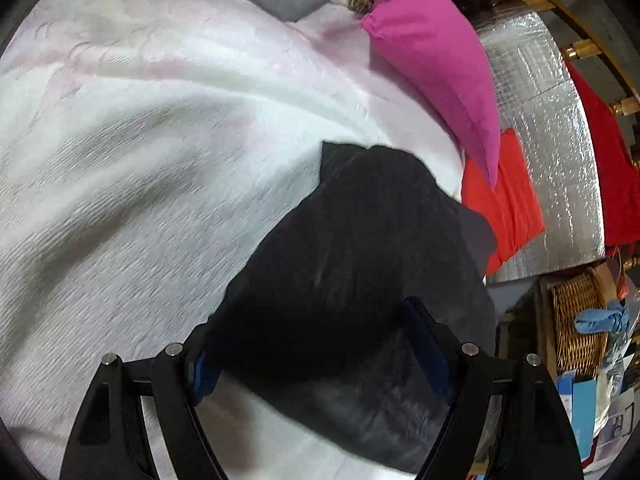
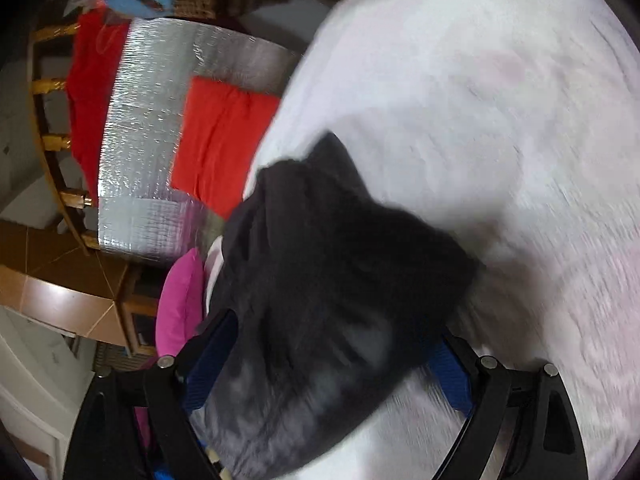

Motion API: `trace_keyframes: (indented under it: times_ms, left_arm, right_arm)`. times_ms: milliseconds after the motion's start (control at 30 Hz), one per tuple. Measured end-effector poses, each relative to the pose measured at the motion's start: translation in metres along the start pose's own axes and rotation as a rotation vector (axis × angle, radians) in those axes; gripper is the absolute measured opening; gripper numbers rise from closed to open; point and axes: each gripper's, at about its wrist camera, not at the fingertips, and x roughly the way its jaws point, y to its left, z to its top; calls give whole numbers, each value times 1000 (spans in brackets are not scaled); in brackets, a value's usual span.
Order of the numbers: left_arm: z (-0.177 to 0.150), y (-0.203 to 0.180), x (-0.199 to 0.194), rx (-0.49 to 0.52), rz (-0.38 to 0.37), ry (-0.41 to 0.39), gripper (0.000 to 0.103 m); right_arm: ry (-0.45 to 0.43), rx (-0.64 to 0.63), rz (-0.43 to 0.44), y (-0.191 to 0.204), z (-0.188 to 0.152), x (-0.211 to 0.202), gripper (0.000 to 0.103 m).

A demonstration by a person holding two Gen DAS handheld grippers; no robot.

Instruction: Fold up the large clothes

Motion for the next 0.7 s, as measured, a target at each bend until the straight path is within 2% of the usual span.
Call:
trace_keyframes:
  times_ms: [133, 167, 200, 233, 267, 300, 400, 500, 700]
  left_arm:
    - [6, -1, 7, -6, -34, -38, 81]
    - [8, -3, 8, 7, -36, -50, 71]
    - [7, -4, 7, 16, -29, -53, 60]
    - [8, -5, 8, 23, -23, -58, 55]
    - [5, -5, 3, 27, -33, -65, 47]
    - [3, -7, 1, 35, -38, -77, 38]
    - [1, -18, -7, 88, -28, -104, 30]
    - [-2, -22, -19, 103, -23, -128, 27]
    - [-16, -21, -54, 133, -43, -105, 26]
  right_arm:
    - [-58, -52, -15, 7, 6, 12, 93]
    - [-58, -65, -17, 9, 7, 15, 92]
    - [-65, -80, -24, 10, 7, 17, 86]
    - [-74, -87, -34, 12, 7, 19, 79]
    - [-71, -86, -54, 10, 7, 20, 57]
    - [-60, -77, -48, 9, 7, 21, 53]
    - [-59, -119, -49, 20, 8, 15, 39]
    - [-61, -201, -56, 38, 4, 2, 36]
    - [-19, -234, -80, 49, -4, -34, 35]
